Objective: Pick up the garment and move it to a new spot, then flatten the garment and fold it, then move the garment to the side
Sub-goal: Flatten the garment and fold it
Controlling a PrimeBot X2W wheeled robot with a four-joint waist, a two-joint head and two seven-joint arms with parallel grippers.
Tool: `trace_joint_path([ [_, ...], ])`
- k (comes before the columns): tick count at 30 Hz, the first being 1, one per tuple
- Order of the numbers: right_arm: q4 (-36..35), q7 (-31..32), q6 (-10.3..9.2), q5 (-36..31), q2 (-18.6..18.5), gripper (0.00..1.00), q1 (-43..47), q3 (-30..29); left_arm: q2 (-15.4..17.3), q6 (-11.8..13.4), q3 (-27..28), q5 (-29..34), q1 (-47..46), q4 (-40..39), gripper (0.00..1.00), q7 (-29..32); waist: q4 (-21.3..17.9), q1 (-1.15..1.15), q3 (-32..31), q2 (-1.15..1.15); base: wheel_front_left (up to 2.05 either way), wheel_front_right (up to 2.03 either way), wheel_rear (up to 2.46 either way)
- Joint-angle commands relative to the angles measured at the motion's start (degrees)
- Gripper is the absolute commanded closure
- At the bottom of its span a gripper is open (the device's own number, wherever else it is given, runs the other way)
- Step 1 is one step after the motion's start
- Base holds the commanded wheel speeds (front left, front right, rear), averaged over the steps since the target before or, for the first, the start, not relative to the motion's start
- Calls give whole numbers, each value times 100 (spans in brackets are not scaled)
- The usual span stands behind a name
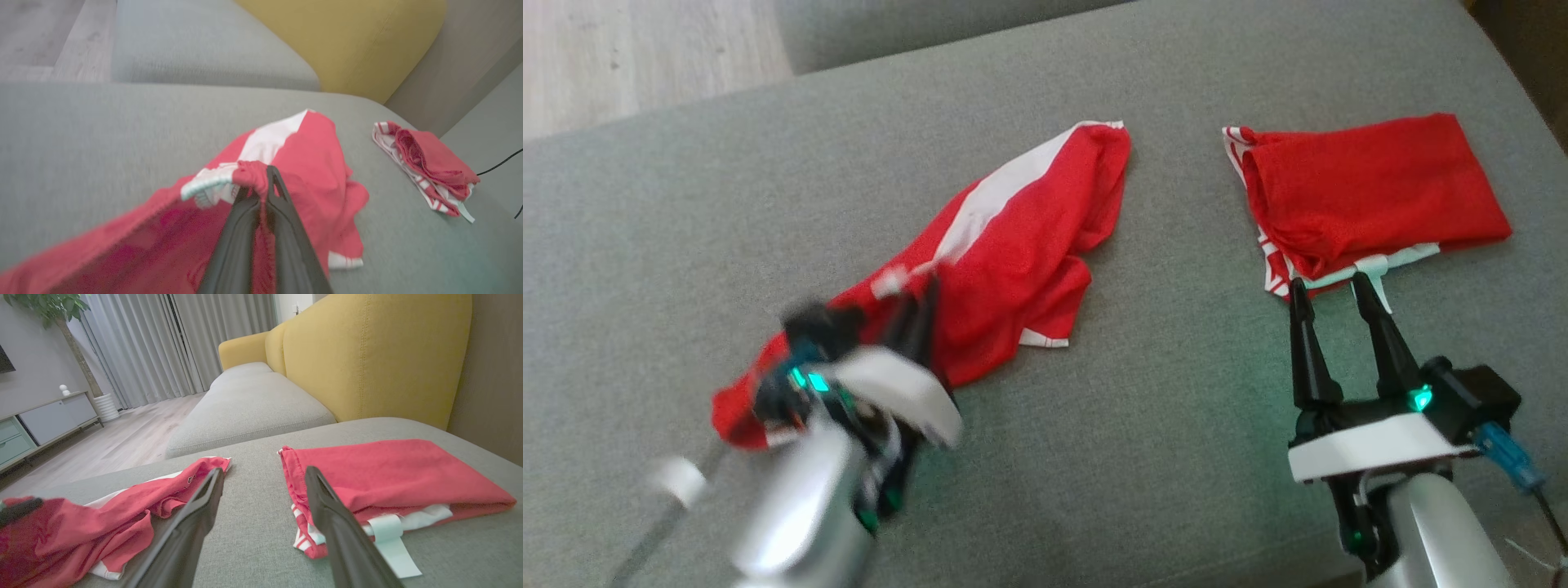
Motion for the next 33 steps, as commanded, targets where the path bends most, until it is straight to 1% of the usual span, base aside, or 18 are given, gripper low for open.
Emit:
trace_joint_path([
  [1, -219, -62, 39, 56, -13, 0, -242, 170, 207, -71, 290, -22, -550, -269, 100, 55, -27, 0, 98, 0, 0, 0, 0],
  [6, -283, -62, 39, 43, -13, 0, -480, 315, 741, -239, 560, 21, -1731, -257, 100, 444, -103, 0, 438, 0, 0, 0, 0],
  [11, -298, -62, 39, 68, -13, 0, -772, 545, 1231, -372, 782, 37, -2883, 389, 100, 831, -240, 0, 789, 0, 0, 0, 0],
  [14, -315, -62, 39, 109, -13, 0, -920, 698, 1502, -406, 848, 136, -3438, 890, 100, 879, -341, 0, 982, 0, 0, 0, 0],
  [18, -325, -62, 39, 153, -13, 0, -1051, 877, 1768, -414, 908, 243, -3989, 1595, 100, 833, -436, 0, 1169, 0, 0, 0, 0],
  [20, -326, -62, 39, 156, -13, 0, -1078, 911, 1824, -414, 915, 275, -4095, 1753, 100, 779, -455, 0, 1205, 0, 0, 0, 0],
  [22, -316, -62, 39, 154, -13, 0, -1116, 962, 1892, -419, 941, 287, -4251, 2091, 100, 697, -472, 0, 1246, 0, 0, 0, 0],
  [23, -314, -62, 39, 153, -13, 0, -1129, 979, 1928, -421, 934, 312, -4316, 2243, 65, 656, -472, 0, 1259, 0, 0, 0, 0],
  [24, -315, -62, 39, 150, -13, 0, -1141, 998, 1973, -416, 921, 356, -4381, 2375, 9, 583, -465, 0, 1268, 0, 0, 0, 0],
  [25, -315, -62, 39, 144, -13, 0, -1149, 1002, 2010, -398, 919, 392, -4446, 2491, 0, 480, -449, 0, 1272, 0, 0, 0, 0],
  [28, -306, -62, 39, 110, -13, 0, -1163, 1021, 2072, -324, 955, 438, -4600, 2827, 0, 168, -362, 0, 1253, 0, 0, 0, 0],
  [30, -288, -62, 39, 71, -13, 0, -1162, 1022, 2074, -356, 941, 449, -4650, 3013, 0, -16, -273, 0, 1202, 0, 0, 0, 0],
  [33, -254, -62, 39, 17, -13, 0, -1138, 974, 2036, -471, 858, 463, -4665, 3224, 0, -222, -110, 0, 1096, 0, 0, 0, 0],
])
